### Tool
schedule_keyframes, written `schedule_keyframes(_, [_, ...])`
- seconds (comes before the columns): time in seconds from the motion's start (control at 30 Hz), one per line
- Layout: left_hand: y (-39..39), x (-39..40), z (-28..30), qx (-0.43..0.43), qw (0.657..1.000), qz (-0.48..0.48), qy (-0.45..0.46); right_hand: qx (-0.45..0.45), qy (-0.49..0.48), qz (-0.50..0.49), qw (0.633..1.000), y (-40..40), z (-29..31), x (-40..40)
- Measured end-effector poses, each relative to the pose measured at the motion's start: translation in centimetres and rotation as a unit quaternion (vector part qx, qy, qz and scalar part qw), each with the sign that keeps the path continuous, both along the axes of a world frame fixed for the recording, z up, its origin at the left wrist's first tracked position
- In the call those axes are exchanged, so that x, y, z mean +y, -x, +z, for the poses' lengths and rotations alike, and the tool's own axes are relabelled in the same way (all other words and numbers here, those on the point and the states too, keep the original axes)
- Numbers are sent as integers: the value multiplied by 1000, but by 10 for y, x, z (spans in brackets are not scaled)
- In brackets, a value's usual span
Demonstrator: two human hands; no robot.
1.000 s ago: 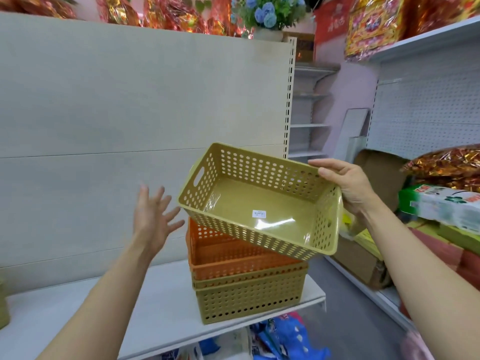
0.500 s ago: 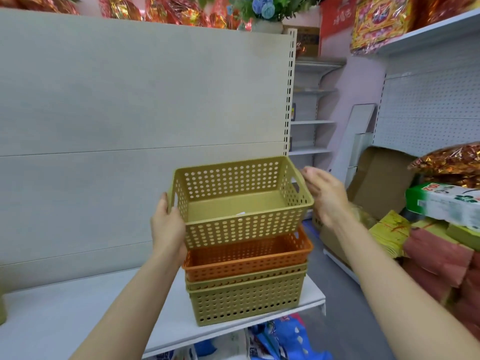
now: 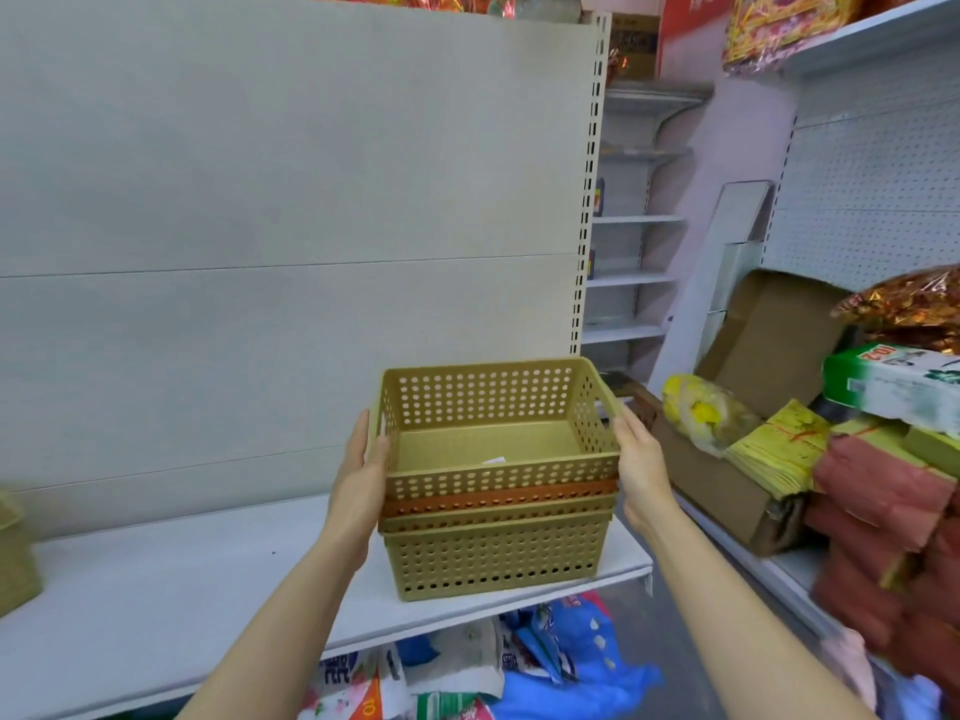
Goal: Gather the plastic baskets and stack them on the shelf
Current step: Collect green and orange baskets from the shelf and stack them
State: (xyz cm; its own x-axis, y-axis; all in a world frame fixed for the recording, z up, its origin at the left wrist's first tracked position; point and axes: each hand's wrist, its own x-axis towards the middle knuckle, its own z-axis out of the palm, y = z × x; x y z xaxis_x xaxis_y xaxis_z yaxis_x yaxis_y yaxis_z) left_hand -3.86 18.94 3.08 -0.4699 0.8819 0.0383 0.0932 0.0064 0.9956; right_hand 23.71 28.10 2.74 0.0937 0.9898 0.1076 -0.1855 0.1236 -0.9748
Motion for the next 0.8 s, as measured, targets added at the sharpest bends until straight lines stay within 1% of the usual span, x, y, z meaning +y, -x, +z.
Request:
schedule_keyframes(0.07, [-5, -4, -2, -41, 999, 0, 14, 19, 2, -12, 1000, 7, 3, -1])
schedule_keyframes(0.1, [-6, -4, 0, -47, 999, 14, 15, 13, -2, -25, 1000, 8, 6, 2])
schedule_keyframes(0.17, [-1, 0, 6, -30, 999, 26, 16, -10, -2, -46, 999, 9, 13, 8])
schedule_keyframes(0.23, [6, 6, 10, -10, 999, 1, 38, -38, 33, -65, 997, 9, 10, 16])
schedule_keyframes(0.33, [3, 4, 4, -36, 997, -31, 67, -54, 77, -68, 993, 8, -9, 16])
schedule_keyframes(0.43, [-2, 0, -22, -22, 998, -6, 58, -78, 50, -71, 993, 14, -20, -3])
schedule_keyframes(0.5, [-3, -6, -36, -18, 999, 7, 26, -96, 13, -65, 993, 17, -23, -14])
schedule_keyframes(0.53, [-4, -9, -38, -12, 1000, 5, 1, -102, 0, -58, 993, 19, -24, -17])
schedule_keyframes(0.63, [-3, -13, -36, 50, 996, -5, -68, -134, -28, -37, 990, 28, -24, -19])
schedule_keyframes(0.7, [0, -14, -33, 72, 995, -2, -74, -169, -34, -37, 984, 33, -24, -16])
schedule_keyframes(0.8, [11, -10, -31, 153, 986, -13, -71, -211, -48, -32, 976, 36, -20, -14])
